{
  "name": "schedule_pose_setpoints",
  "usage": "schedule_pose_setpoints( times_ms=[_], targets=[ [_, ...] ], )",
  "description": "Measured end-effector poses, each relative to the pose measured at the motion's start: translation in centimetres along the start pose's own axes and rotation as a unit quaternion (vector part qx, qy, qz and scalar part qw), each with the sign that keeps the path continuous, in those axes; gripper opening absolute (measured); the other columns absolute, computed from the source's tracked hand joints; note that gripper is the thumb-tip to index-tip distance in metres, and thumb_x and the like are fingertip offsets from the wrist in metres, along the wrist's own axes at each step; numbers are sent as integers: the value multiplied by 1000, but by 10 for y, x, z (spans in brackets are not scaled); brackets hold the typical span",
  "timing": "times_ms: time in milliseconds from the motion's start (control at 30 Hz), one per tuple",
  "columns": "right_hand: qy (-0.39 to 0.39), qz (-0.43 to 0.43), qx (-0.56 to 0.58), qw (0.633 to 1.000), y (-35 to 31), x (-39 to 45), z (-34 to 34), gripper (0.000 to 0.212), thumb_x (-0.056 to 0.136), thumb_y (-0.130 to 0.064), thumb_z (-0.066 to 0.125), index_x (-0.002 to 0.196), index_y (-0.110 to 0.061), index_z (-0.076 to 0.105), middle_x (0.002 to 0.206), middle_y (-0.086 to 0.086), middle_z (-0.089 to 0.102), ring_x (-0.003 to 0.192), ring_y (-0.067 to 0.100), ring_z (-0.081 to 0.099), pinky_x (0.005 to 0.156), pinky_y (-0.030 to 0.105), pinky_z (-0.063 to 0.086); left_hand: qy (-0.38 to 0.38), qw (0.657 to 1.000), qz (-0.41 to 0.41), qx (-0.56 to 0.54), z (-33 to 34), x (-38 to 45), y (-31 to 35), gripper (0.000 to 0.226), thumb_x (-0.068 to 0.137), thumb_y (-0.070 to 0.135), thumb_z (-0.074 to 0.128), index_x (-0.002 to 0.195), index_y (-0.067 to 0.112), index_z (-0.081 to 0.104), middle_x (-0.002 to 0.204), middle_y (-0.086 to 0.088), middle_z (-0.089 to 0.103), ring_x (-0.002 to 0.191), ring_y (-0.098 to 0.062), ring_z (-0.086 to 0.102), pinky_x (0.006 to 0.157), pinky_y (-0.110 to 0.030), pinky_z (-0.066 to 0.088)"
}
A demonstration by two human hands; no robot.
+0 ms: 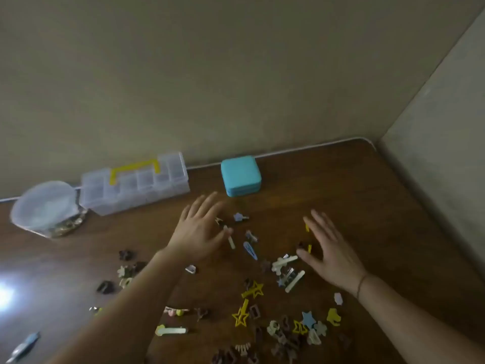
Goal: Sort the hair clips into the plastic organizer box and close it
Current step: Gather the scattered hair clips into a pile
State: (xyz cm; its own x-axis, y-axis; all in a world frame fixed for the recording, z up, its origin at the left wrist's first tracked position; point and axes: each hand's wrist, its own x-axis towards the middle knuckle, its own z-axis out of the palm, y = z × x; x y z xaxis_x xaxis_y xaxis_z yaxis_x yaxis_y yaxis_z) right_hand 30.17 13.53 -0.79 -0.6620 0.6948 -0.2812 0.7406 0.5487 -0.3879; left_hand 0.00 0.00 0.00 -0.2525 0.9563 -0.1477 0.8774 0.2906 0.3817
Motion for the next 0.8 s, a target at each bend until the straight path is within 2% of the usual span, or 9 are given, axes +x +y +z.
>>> schedule_pose_setpoints(
  times_ms=[100, 200, 300, 500, 600, 700, 800],
  targets=[
    [-12, -53, -44, 998, 0, 20, 7, 77, 89, -67, 31, 153, -33, 6, 160, -17, -13, 146, 4, -15, 119, 35, 7, -4, 997, 47, 69, 12, 23, -2, 78, 87, 73, 21, 154, 34, 15, 165, 5, 4, 151, -22, -1, 120, -49, 3],
    [-24, -104, -61, 992, 1, 11, 21, 79, 88, -70, 22, 154, -29, 7, 161, -13, -9, 146, 2, -16, 122, 36, 5, -42, 991, 91, 84, 26, 29, 4, 79, 87, 76, 18, 155, 34, 13, 165, 6, 0, 151, -19, -4, 121, -48, -1],
    [-39, -122, -59, 990, -8, -10, 33, 78, 90, -71, 19, 154, -29, 4, 161, -13, -10, 145, 0, -17, 122, 34, 2, -70, 982, 150, 87, 36, 19, 10, 78, 89, 74, 23, 155, 32, 15, 165, 5, 1, 151, -18, -3, 121, -42, -4],
    [-56, -147, -35, 987, -57, -54, 69, 76, 93, -70, 24, 154, -29, 2, 161, -14, -11, 144, -1, -21, 121, 31, -5, -89, 951, 291, 55, 57, -30, 18, 77, 91, 71, 34, 152, 23, 29, 163, 0, 18, 151, -16, 7, 122, -43, 6],
    [-31, -153, -19, 988, -70, -68, 78, 73, 95, -68, 25, 154, -28, 9, 161, -15, -4, 146, 2, -15, 120, 31, -2, -104, 942, 313, 56, 58, -52, 14, 80, 92, 71, 33, 153, 20, 28, 163, 0, 19, 151, -14, 4, 122, -43, 9],
    [59, -95, 40, 993, -55, -87, 73, 63, 96, -62, 28, 151, -33, 23, 161, -17, 9, 149, 7, -1, 121, 39, 6, -88, 945, 309, 66, 49, -60, 5, 75, 92, 71, 30, 153, 27, 27, 163, 6, 15, 152, -14, 1, 122, -46, 2],
    [137, 53, 88, 985, -17, -111, 68, 67, 91, -67, 26, 148, -31, 28, 160, -13, 17, 148, 5, 3, 118, 51, 18, -36, 967, 236, 87, 33, -49, -8, 71, 91, 72, 28, 152, 34, 28, 164, 8, 12, 152, -18, -1, 119, -56, 0]
  ],
)
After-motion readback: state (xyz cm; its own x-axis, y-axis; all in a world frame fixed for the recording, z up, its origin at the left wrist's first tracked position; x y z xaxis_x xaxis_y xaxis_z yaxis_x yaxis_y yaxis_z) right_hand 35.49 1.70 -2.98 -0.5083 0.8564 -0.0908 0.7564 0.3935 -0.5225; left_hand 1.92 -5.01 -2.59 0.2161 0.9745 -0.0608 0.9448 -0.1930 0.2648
